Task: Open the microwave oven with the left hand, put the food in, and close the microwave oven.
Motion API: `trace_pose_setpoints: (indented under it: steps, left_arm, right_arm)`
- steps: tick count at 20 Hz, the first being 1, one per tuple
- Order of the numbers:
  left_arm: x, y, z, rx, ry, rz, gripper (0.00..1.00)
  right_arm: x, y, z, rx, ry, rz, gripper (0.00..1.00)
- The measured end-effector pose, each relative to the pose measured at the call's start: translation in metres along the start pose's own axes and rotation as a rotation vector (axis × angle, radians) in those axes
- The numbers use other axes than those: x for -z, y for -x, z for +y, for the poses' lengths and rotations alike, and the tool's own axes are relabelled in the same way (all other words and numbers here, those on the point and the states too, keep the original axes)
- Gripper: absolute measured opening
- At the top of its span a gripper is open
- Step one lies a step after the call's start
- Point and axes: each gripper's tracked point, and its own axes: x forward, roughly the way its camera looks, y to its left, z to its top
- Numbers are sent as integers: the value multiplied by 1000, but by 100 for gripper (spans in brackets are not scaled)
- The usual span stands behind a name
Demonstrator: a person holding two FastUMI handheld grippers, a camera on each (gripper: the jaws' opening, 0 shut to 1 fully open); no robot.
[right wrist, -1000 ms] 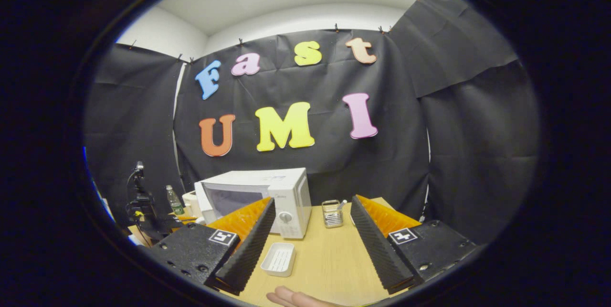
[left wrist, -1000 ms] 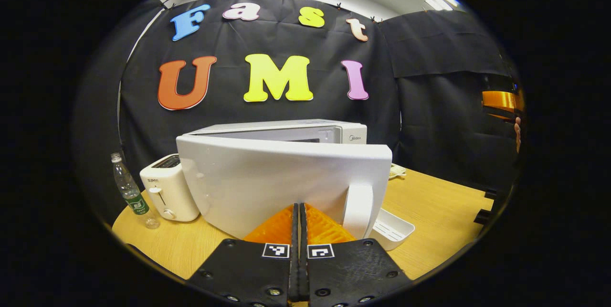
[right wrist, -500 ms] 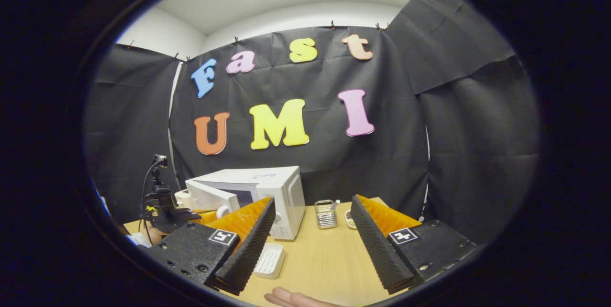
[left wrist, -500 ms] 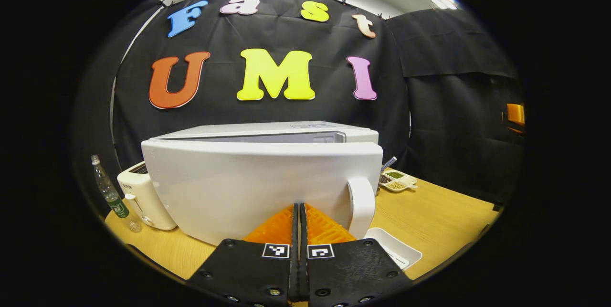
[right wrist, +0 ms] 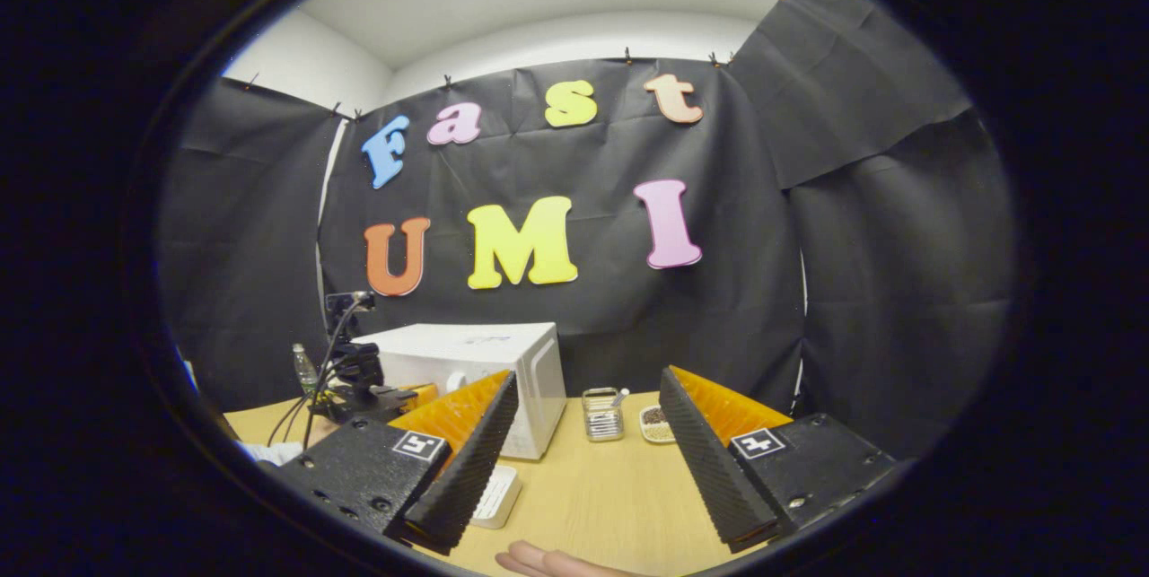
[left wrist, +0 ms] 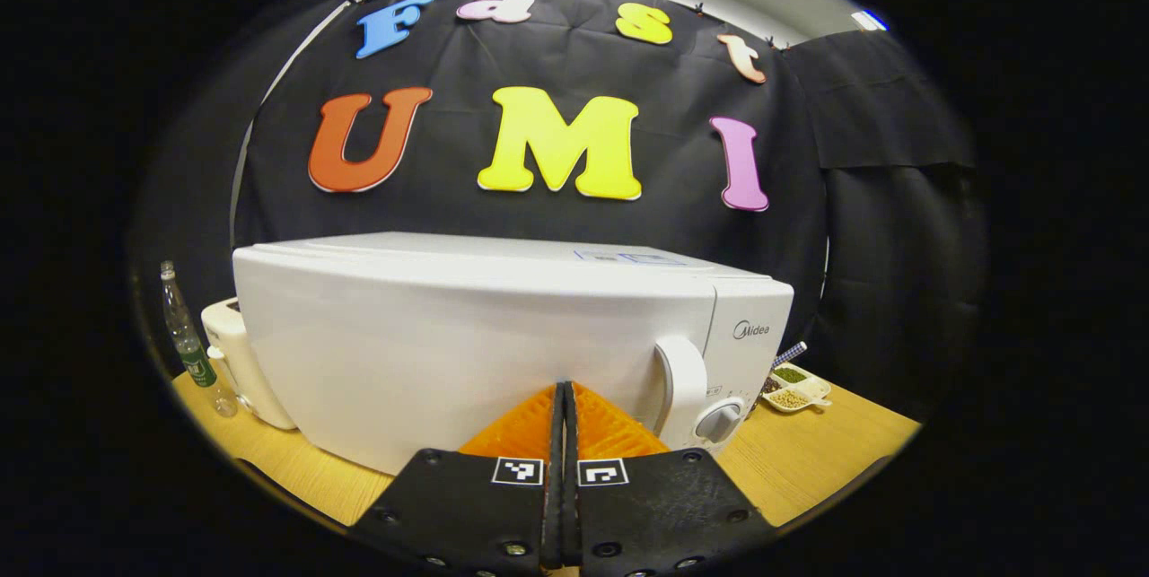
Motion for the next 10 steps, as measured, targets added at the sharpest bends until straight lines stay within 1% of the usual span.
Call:
trace_pose_setpoints:
  steps: [2,3,4,5,6,7,10]
  left_arm:
    - [1,-2,1,-3,14,14,0]
    - [0,-2,1,-3,19,9,0]
    - [1,-1,1,-2,19,11,0]
    - [1,-1,1,-5,15,11,11]
    - [1,-2,1,-7,5,13,0]
    - [0,-2,2,-9,-1,11,0]
    - [2,-2,3,-1,-2,30,0]
  right_arm:
    - [1,5,-2,8,1,6,100]
    - [2,9,-2,12,2,12,90]
    - [2,13,-3,19,0,17,90]
    - [2,18,-3,25,1,24,90]
    - [0,24,-2,28,2,26,90]
    - [-2,29,-2,34,3,27,100]
    - [-4,43,2,50,12,37,100]
